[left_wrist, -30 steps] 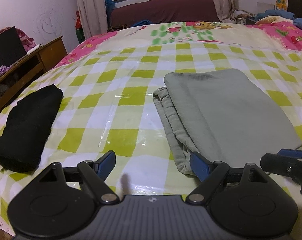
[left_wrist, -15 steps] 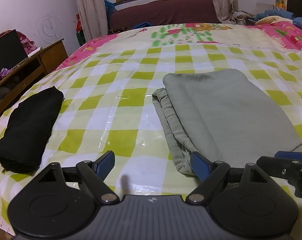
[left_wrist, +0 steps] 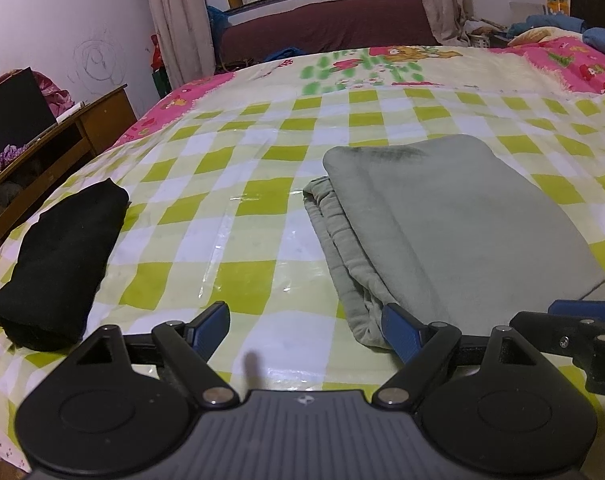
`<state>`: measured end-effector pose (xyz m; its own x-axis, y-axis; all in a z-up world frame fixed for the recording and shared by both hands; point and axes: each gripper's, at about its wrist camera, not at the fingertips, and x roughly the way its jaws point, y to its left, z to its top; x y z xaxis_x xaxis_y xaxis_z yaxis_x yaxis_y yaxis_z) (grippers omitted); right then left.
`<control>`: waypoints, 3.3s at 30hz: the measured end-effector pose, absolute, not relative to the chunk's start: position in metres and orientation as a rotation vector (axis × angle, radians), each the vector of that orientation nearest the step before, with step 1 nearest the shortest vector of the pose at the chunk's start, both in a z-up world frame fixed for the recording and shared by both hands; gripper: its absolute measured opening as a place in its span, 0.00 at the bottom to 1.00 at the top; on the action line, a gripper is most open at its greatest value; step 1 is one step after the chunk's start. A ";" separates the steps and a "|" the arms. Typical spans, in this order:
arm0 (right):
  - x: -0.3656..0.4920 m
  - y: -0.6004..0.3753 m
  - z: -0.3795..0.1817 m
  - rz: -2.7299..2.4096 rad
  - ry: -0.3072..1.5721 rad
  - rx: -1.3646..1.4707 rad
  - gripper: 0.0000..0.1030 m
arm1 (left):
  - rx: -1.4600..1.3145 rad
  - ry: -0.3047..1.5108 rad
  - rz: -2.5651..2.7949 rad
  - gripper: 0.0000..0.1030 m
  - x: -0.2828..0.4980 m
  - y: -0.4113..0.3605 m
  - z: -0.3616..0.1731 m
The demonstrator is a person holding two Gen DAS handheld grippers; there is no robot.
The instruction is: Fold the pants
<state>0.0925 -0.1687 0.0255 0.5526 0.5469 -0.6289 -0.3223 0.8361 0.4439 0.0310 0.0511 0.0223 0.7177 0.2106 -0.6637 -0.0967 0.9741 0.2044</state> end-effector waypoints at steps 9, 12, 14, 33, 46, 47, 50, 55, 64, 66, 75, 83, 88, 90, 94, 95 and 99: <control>0.092 -0.168 0.024 0.517 0.848 0.294 0.45 | 0.160 0.754 0.165 0.93 0.030 0.049 0.021; 0.092 -0.169 0.023 0.514 0.851 0.297 0.45 | 0.157 0.757 0.163 0.94 0.029 0.050 0.020; 0.093 -0.169 0.022 0.511 0.855 0.302 0.45 | 0.156 0.760 0.163 0.94 0.029 0.050 0.020; 0.100 -0.173 0.014 0.505 0.880 0.330 0.45 | 0.144 0.809 0.166 0.98 0.035 0.056 0.005; 0.102 -0.174 0.013 0.513 0.878 0.343 0.49 | 0.140 0.828 0.164 0.99 0.037 0.056 0.001; 0.102 -0.174 0.013 0.513 0.877 0.344 0.49 | 0.137 0.829 0.163 0.99 0.037 0.057 0.002; 0.100 -0.174 0.016 0.503 0.857 0.332 0.49 | 0.124 0.831 0.156 0.99 0.037 0.058 0.004; 0.096 -0.174 0.025 0.484 0.815 0.299 0.49 | 0.109 0.805 0.135 0.99 0.028 0.061 0.013; 0.090 -0.167 0.029 0.480 0.806 0.229 0.49 | 0.084 0.803 0.108 0.99 0.022 0.060 0.016; 0.088 -0.166 0.028 0.486 0.810 0.224 0.49 | 0.072 0.804 0.101 0.99 0.022 0.061 0.016; 0.090 -0.167 0.026 0.475 0.819 0.228 0.49 | 0.053 0.799 0.091 1.00 0.022 0.062 0.016; 0.091 -0.168 0.024 0.479 0.825 0.232 0.49 | 0.058 0.798 0.095 1.00 0.022 0.062 0.015; 0.090 -0.167 0.024 0.481 0.821 0.226 0.49 | 0.069 0.798 0.091 1.00 0.022 0.061 0.015; 0.090 -0.166 0.024 0.482 0.819 0.224 0.49 | 0.074 0.794 0.092 1.00 0.021 0.060 0.016; 0.089 -0.166 0.024 0.482 0.820 0.223 0.49 | 0.078 0.788 0.091 1.00 0.021 0.058 0.017; 0.089 -0.166 0.024 0.482 0.820 0.223 0.49 | 0.080 0.787 0.091 1.00 0.021 0.058 0.017; 0.089 -0.166 0.024 0.483 0.821 0.221 0.49 | 0.082 0.783 0.089 1.00 0.020 0.058 0.017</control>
